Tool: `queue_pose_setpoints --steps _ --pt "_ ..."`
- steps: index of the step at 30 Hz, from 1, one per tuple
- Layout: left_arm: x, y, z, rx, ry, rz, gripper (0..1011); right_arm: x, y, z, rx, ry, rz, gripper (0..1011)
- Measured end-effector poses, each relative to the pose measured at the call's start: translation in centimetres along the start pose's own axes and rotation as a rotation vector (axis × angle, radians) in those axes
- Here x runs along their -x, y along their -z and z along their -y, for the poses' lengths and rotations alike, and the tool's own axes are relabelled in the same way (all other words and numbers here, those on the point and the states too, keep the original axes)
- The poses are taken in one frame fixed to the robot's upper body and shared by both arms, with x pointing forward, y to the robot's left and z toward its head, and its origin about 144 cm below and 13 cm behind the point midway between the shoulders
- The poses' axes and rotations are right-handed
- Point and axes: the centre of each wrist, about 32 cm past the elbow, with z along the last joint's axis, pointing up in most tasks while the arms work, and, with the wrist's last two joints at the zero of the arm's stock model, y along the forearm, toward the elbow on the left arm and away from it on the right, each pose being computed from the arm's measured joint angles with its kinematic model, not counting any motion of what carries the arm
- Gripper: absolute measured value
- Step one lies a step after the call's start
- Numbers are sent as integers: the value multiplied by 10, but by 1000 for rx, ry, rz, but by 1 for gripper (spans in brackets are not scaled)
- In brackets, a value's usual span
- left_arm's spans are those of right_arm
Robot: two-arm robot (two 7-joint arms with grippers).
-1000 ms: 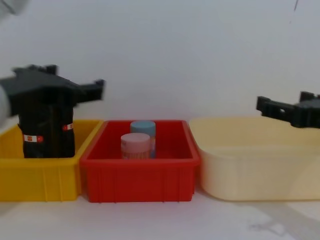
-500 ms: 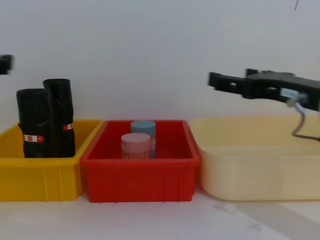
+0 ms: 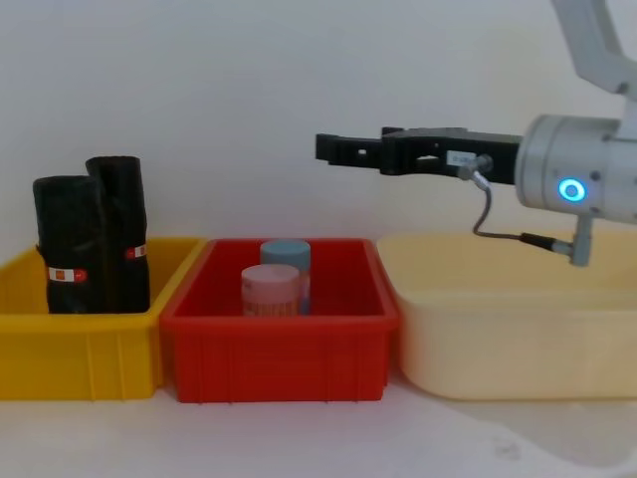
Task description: Pick up the garbage bag with the one hand and transfer it to the other hand.
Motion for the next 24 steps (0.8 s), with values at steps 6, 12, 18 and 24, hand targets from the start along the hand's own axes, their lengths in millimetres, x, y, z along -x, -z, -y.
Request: queue_pose_setpoints --steps 6,12,18,24 --pt "-1 4 12 -10 37 -4 1001 -3 -4 -13 34 -33 3 1001" --pt "1 10 27 -22 86 5 1001 -3 -7 -20 61 -66 1 1001" --pt "4 16 42 -38 128 19 1001 -2 -8 -25 89 -102 -13 1001" --pt "7 21 55 -54 147 33 1001 -1 -7 -27 114 -133 -29 1002"
